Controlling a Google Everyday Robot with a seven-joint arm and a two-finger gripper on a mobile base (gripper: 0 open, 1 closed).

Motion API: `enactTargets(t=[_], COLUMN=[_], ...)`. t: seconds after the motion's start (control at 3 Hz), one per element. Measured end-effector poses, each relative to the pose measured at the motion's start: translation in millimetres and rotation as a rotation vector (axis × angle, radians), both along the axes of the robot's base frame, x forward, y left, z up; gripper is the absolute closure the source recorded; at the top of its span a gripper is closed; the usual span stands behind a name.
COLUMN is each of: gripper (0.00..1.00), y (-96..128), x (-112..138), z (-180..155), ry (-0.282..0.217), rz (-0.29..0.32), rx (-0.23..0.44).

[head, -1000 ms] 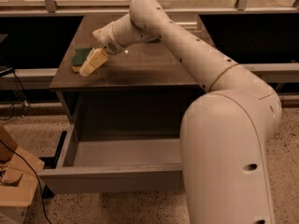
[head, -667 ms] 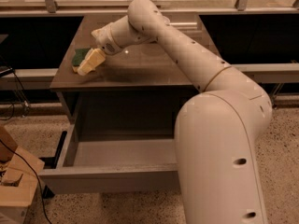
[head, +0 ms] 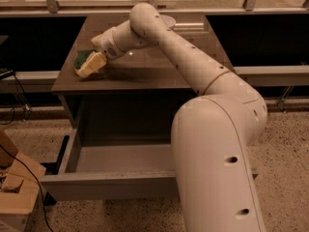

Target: Place sponge into top drawer

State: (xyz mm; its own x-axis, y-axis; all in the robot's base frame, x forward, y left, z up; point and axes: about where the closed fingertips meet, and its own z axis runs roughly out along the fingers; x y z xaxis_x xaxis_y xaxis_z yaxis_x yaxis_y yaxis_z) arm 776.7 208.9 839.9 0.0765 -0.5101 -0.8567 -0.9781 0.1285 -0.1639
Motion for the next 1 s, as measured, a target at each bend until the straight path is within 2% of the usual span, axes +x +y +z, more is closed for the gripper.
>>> enactTargets(t=[0.67,1.0], gripper=[0.62,0.86], y=[2.8,6.2], x=[1.9,-1.1], z=[-3.4,1.7], ry=[0.007,-0.007], rz=[0.005,0.020], rx=[-0.002,-0.001])
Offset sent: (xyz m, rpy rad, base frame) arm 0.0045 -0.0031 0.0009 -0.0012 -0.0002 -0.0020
